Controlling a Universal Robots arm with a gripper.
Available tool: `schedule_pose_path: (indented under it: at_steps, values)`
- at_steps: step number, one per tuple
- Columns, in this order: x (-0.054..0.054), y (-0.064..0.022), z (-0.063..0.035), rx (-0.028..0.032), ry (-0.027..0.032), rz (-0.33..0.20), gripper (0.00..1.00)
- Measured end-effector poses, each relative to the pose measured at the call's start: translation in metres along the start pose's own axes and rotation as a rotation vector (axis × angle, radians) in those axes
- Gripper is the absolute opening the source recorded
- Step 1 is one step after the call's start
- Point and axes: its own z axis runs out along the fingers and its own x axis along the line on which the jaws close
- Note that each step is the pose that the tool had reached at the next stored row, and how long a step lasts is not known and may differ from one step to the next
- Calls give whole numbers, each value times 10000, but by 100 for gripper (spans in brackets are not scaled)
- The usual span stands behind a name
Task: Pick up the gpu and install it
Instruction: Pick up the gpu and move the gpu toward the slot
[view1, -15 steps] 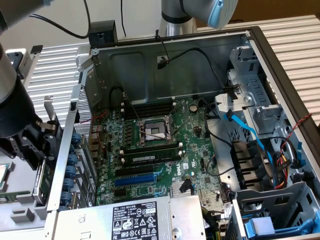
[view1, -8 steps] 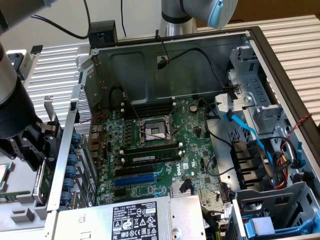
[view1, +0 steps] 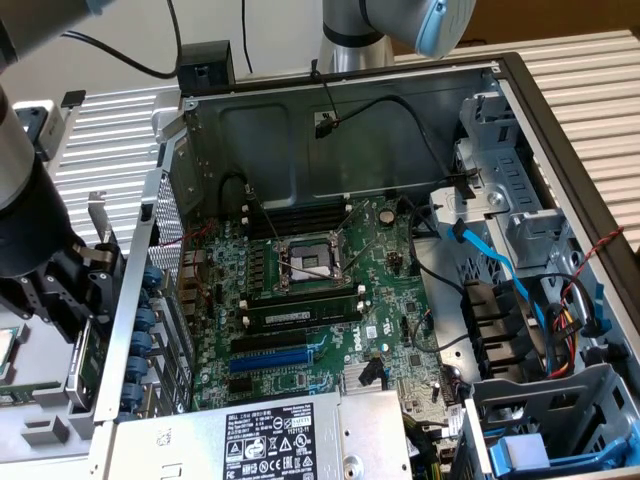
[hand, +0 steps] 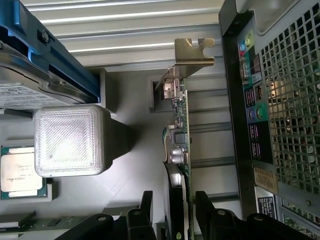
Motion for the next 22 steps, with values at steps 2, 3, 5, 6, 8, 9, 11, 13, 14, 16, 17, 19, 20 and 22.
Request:
schedule_pose_path:
  at_steps: [2, 3, 5, 6, 8, 9, 11, 13, 14, 16, 17, 19, 20, 22]
  values:
    - [1, 0, 2, 15, -55, -4, 47]
    - [0, 0, 3, 15, -69, -6, 47]
    - [0, -1, 5, 19, -78, -8, 47]
    - [0, -1, 7, 19, -82, -8, 47]
    - [1, -2, 17, 23, -99, -9, 47]
    - [0, -2, 23, 25, -101, -9, 47]
    - [1, -3, 26, 28, -102, -9, 45]
    - [1, -3, 26, 28, -102, -9, 38]
    - [1, -3, 28, 27, -103, -9, 38]
    - [1, -3, 38, 23, -108, -10, 38]
    - [1, -4, 46, 24, -110, -10, 38]
    - [1, -6, 71, 24, -119, -10, 38]
    - [1, -7, 80, 23, -120, -10, 38]
    - [2, -7, 81, 25, -119, -11, 38]
